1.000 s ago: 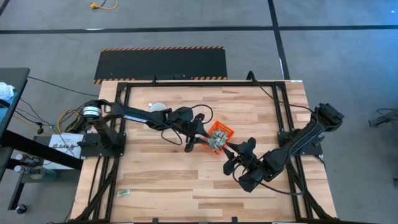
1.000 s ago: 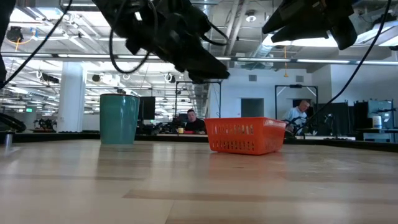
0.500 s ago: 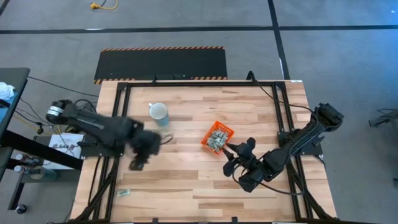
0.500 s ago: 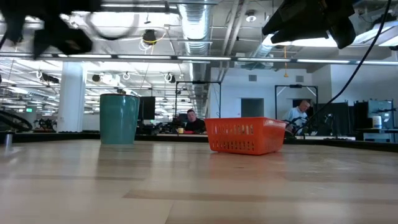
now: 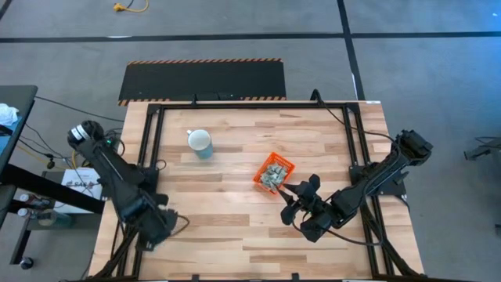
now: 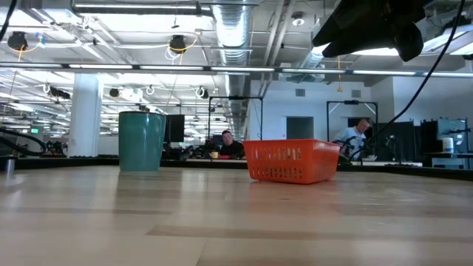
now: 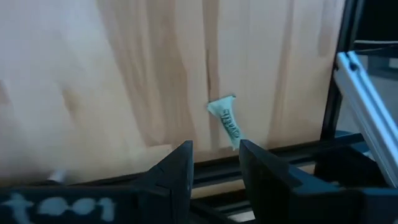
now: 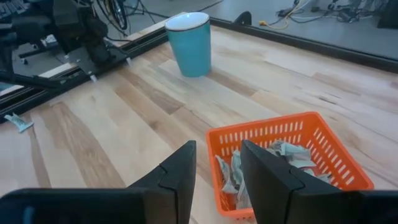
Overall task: Pick and place Stevia / Truvia into bins
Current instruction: Put the stevia packet into the basket
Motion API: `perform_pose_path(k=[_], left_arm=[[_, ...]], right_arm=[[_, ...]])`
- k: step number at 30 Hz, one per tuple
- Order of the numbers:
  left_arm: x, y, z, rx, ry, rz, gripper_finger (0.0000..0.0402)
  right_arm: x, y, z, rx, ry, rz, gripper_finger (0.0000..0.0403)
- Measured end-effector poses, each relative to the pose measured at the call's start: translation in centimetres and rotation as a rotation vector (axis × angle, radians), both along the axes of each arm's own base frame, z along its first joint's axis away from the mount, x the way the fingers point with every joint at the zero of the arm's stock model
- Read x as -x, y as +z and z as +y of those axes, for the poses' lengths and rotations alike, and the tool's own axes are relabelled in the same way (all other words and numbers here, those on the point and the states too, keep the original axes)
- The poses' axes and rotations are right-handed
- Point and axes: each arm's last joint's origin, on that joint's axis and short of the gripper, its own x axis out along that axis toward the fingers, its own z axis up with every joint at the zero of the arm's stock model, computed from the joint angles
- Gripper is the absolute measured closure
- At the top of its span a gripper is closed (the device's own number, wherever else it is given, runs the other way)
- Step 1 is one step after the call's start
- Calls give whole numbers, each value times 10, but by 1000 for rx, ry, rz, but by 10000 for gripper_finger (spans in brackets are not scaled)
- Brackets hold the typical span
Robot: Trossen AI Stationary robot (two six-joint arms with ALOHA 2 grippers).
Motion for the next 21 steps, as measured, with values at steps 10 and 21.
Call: perform_pose_path(k=[10,21], left_arm=[[-6,-59,-42,-96,102,297,283],[-13,-99,-64,-66,138,460,283]], right_arm=[[-1,0,1,-10,3,-5,285],[-1,1,1,-22,5,-14,285]])
